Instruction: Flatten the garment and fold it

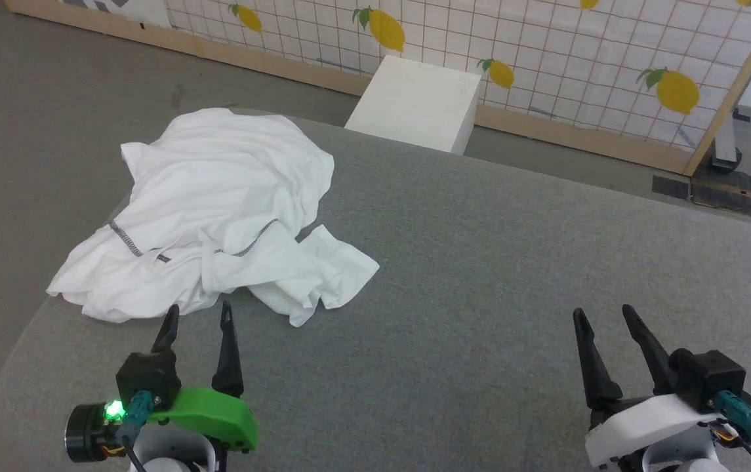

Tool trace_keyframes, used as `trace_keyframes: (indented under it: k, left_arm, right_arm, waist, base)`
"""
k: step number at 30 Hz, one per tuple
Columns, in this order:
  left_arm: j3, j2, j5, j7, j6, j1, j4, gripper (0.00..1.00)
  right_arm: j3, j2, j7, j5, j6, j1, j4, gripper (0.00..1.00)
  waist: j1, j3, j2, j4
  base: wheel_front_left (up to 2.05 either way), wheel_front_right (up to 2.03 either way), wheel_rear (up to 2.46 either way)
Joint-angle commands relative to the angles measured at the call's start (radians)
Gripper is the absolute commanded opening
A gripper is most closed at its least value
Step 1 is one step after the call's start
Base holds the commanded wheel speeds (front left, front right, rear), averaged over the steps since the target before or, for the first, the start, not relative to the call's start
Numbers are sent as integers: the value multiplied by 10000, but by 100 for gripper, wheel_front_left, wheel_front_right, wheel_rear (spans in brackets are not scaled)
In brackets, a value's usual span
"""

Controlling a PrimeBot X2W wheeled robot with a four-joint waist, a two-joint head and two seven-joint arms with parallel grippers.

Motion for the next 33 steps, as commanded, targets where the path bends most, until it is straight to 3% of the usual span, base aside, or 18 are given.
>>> trace_keyframes:
  k: [1, 33]
  left_arm:
    - [-20, -32, -71, -110, 66, 144, 38, 100]
    - [-98, -46, -292, -766, 272, 304, 364, 100]
  right_arm:
    - [28, 4, -106, 118, -9, 143, 77, 100]
    - [-9, 6, -766, -51, -13, 210, 429, 100]
  waist:
    - [0, -6, 0, 161]
    - [0, 25, 0, 1484]
  base:
    - [0, 0, 0]
    - [0, 0, 0]
